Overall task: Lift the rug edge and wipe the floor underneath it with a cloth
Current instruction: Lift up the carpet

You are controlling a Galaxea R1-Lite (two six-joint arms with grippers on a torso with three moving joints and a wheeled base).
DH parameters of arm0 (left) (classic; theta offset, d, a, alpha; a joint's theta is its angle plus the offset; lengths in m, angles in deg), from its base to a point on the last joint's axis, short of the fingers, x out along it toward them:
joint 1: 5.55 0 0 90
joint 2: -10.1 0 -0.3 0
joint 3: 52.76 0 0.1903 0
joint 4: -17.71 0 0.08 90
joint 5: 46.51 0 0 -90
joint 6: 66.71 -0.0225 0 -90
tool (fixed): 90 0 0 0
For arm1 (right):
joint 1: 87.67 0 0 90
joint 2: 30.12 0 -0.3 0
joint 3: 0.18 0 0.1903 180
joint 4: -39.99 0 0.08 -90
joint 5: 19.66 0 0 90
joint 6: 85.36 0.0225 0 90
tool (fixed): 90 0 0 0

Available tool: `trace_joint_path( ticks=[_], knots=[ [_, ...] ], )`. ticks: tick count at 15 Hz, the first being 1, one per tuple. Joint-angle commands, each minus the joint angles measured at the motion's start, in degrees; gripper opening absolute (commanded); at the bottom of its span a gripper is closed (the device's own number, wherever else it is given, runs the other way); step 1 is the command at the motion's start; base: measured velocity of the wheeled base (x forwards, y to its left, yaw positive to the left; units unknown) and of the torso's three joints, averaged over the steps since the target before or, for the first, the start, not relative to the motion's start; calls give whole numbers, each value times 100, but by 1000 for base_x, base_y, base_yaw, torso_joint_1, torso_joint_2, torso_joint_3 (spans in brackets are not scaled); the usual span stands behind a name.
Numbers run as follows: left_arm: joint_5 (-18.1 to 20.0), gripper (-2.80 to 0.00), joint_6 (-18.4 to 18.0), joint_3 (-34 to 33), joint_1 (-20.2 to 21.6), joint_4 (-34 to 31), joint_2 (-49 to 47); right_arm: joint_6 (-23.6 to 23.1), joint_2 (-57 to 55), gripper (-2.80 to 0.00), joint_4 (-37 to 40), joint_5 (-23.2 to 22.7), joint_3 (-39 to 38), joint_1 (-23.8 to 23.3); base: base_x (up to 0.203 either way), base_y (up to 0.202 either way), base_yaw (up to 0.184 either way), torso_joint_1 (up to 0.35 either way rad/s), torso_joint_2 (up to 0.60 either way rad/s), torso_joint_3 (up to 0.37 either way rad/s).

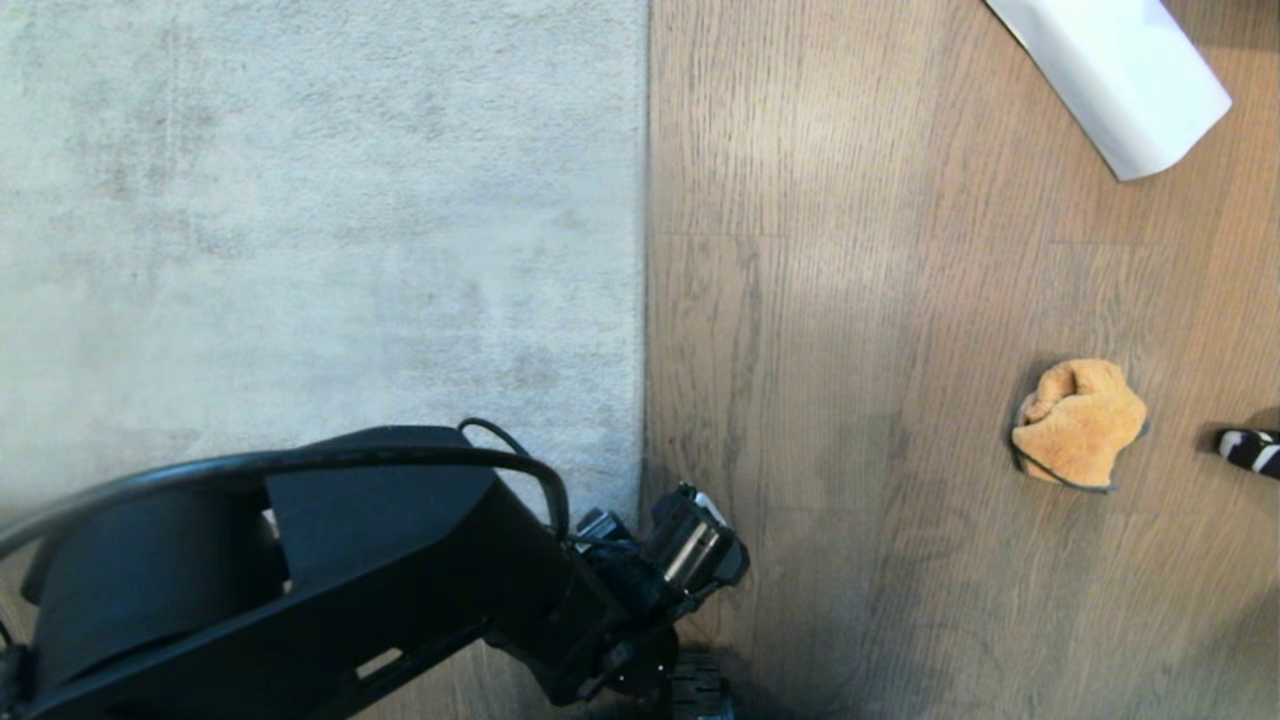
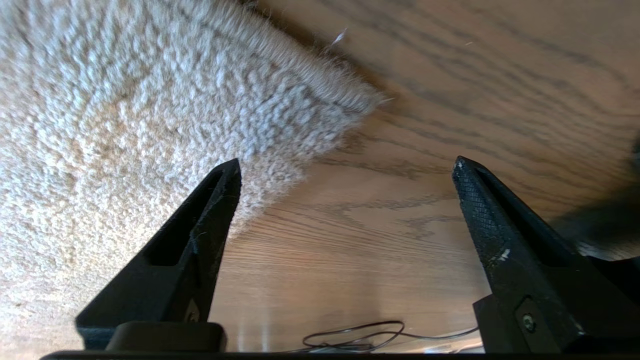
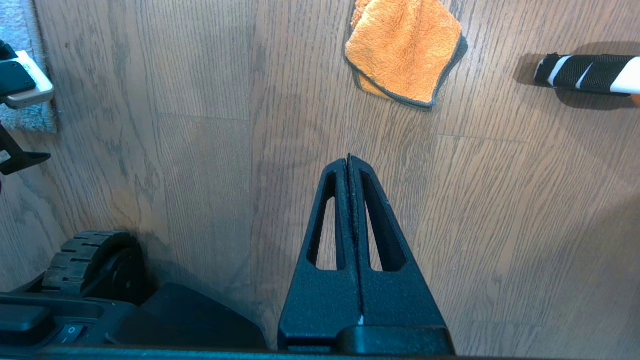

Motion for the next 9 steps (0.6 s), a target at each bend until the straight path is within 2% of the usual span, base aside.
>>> trace_joint_path(
  ticks=[1, 9],
  knots=[
    [-39, 0, -15, -5, 51, 17, -44, -4, 2, -280, -4, -2, 0, 0, 0, 0, 0, 0, 0, 0],
    [-70, 0, -113, 40, 213, 78, -177, -4, 2, -280, -4, -2, 0, 0, 0, 0, 0, 0, 0, 0]
  ],
)
